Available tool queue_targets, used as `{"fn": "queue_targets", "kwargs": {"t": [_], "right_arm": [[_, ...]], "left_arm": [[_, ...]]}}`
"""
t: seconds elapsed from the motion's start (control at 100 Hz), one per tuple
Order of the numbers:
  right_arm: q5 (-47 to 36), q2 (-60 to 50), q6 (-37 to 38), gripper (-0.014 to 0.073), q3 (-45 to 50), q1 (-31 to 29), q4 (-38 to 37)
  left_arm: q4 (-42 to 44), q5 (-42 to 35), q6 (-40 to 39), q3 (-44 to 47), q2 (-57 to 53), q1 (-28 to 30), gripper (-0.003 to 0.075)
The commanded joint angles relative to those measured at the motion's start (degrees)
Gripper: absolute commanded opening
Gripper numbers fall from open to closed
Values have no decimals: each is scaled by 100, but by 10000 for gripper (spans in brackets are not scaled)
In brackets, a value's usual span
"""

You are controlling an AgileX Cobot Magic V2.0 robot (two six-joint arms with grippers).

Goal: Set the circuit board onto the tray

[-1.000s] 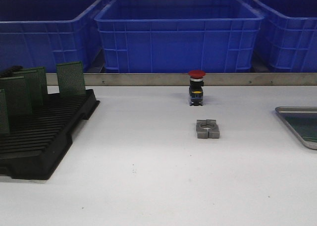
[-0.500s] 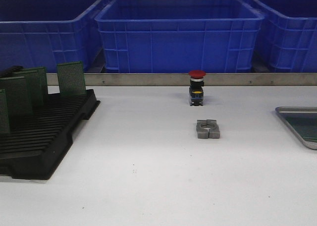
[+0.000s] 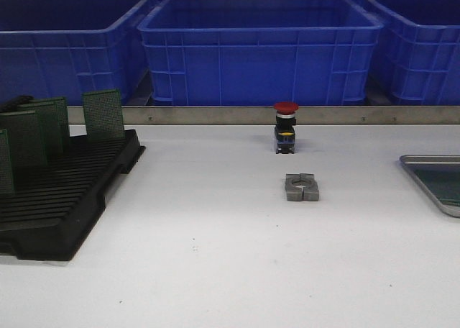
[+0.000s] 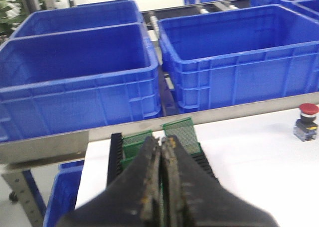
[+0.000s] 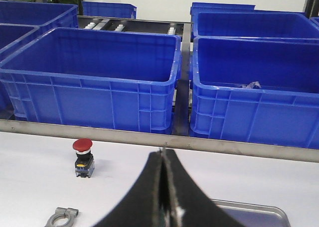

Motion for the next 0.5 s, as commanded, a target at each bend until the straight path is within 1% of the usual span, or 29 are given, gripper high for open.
{"fn": "queue_targets", "kwargs": {"t": [0.0,0.11,0.27,0.49], "right_arm": [[-233,24,-41,-69,-151,5,138],[-233,24,-41,-69,-151,5,138],[-233,24,-41,-69,-151,5,138],[-233,24,-41,-69,-151,5,138]], "left_arm": [[127,-471,-382,189,-339,246,-18],[127,-471,-416,641,-850,463,-18],[127,-471,-579,1237,-1566,628,-18],[127,-511,-604,1861,-2337,694,-18]]}}
